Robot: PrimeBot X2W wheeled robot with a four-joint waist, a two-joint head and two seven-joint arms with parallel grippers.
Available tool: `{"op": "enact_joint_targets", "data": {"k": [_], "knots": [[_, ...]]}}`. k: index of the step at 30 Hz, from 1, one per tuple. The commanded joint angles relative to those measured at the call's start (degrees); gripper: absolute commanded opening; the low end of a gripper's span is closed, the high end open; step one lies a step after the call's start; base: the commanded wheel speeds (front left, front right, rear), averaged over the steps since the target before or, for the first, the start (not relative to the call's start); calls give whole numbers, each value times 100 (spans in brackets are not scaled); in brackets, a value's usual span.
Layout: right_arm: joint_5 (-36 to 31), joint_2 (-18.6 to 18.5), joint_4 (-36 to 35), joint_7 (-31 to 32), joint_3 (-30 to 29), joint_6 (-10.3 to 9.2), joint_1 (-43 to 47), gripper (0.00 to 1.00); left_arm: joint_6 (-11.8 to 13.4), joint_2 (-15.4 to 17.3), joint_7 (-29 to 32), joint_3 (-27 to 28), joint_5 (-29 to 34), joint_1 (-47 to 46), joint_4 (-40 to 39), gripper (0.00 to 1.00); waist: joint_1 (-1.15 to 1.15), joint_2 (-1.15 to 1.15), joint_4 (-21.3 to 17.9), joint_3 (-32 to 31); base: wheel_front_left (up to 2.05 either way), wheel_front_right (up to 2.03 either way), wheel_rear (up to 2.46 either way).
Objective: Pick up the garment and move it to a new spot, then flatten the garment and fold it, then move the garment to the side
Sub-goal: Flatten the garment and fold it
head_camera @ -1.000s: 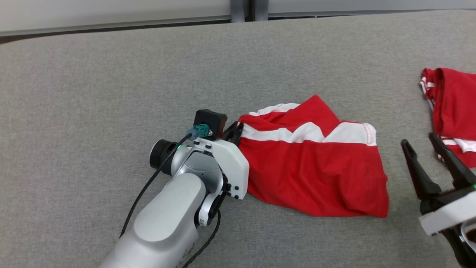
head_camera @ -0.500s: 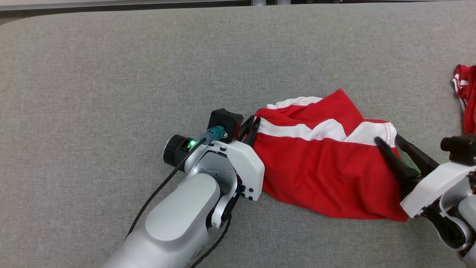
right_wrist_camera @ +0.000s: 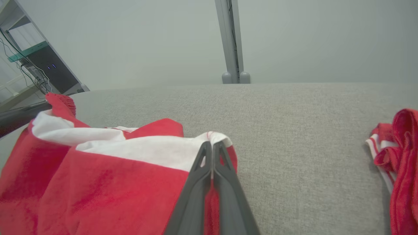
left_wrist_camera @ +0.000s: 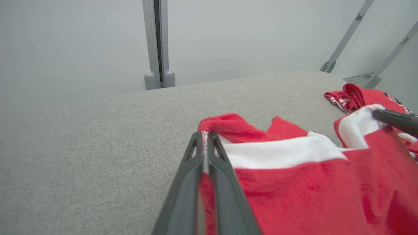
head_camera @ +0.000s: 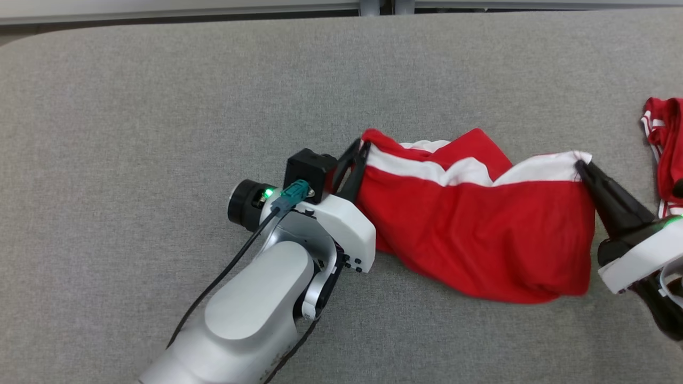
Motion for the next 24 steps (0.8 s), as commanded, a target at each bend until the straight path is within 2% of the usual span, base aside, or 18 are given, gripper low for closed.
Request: {"op": "enact_joint_targets", "data": {"k": [1, 7, 12, 18, 24], "knots": [[-155, -32, -86, -51, -144, -3, -33, 0, 74, 86, -141, 75, 69, -55, -107, 0, 0, 0, -13, -93, 0, 0, 0], [-1232, 202, -1043, -51, -1801, -3, 391, 0, 323, 411, -505, 251, 237, 42, -953, 0, 0, 0, -32, -392, 0, 0, 0], [-2049, 446, -2045, -51, -2967, -3, 796, 0, 570, 788, -443, 328, 523, -176, -1917, 0, 0, 0, -19, -657, 0, 0, 0], [-2508, 587, -2815, -52, -3704, -3, 954, 0, 934, 1195, -185, 536, 843, -454, -3018, 0, 0, 0, -15, -937, 0, 0, 0], [-2548, 572, -3043, -13, -3904, -3, 801, 0, 1200, 1404, -16, 766, 971, -623, -3635, 0, 0, 0, 1, -1016, 0, 0, 0]]}}
